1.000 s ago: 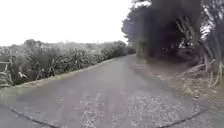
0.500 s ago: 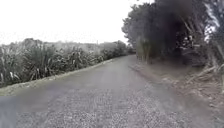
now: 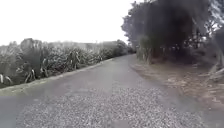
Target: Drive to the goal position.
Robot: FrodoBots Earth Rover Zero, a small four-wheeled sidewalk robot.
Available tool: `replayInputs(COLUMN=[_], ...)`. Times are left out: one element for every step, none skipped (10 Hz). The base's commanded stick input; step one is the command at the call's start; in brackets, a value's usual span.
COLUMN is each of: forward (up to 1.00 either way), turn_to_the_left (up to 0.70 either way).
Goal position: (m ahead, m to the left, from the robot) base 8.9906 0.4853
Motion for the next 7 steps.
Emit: replayInputs(forward=[0.85, 0.85, 0.85, 0.85, 0.85, 0.85, 0.85], turn_to_the_left=[0.00, 0.00, 0.00, 0.00, 0.00, 0.00, 0.00])
